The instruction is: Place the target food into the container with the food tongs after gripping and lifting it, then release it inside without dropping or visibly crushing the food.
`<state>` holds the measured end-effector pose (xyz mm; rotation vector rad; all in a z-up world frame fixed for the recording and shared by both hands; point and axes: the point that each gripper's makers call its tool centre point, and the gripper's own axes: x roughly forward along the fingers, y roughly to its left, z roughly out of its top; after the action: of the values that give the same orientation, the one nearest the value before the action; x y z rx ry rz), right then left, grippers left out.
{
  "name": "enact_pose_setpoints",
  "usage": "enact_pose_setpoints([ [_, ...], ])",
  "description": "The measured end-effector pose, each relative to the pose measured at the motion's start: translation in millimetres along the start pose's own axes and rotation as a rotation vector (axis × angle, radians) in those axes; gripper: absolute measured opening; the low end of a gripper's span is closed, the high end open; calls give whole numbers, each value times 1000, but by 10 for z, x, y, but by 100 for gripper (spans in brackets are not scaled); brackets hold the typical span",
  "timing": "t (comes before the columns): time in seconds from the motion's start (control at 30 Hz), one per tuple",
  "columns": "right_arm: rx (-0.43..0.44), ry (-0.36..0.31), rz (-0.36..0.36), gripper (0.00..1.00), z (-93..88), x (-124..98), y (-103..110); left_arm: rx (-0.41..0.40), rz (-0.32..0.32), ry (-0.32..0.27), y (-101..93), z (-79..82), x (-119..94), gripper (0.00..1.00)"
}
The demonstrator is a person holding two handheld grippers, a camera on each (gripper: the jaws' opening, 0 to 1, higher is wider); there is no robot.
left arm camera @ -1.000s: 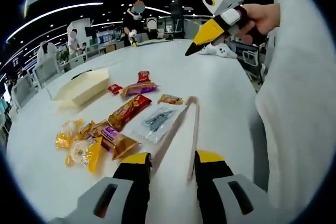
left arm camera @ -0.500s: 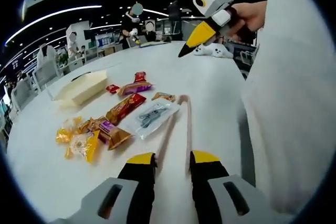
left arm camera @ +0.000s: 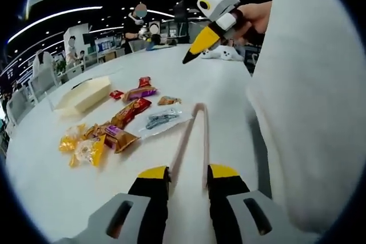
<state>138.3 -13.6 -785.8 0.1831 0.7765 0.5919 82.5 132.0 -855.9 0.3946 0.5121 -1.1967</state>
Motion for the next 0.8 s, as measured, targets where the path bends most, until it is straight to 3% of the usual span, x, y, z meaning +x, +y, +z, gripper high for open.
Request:
enact_pose_setpoints([
  [0.43,-12,14,6,56,-21,38,45,5,-14,10,-3,-55,-57,33],
  [0.5,-9,13,8,56,-14,46,44,-15,21,22,34,-54,-46,36],
  [0.7,-10,16,0,56,7,43,17,7,2,-4,-70,55,102,47],
  [0.8,-7,15,-6,56,11,33,-6,-17,13,-4,-6,51,143,44],
])
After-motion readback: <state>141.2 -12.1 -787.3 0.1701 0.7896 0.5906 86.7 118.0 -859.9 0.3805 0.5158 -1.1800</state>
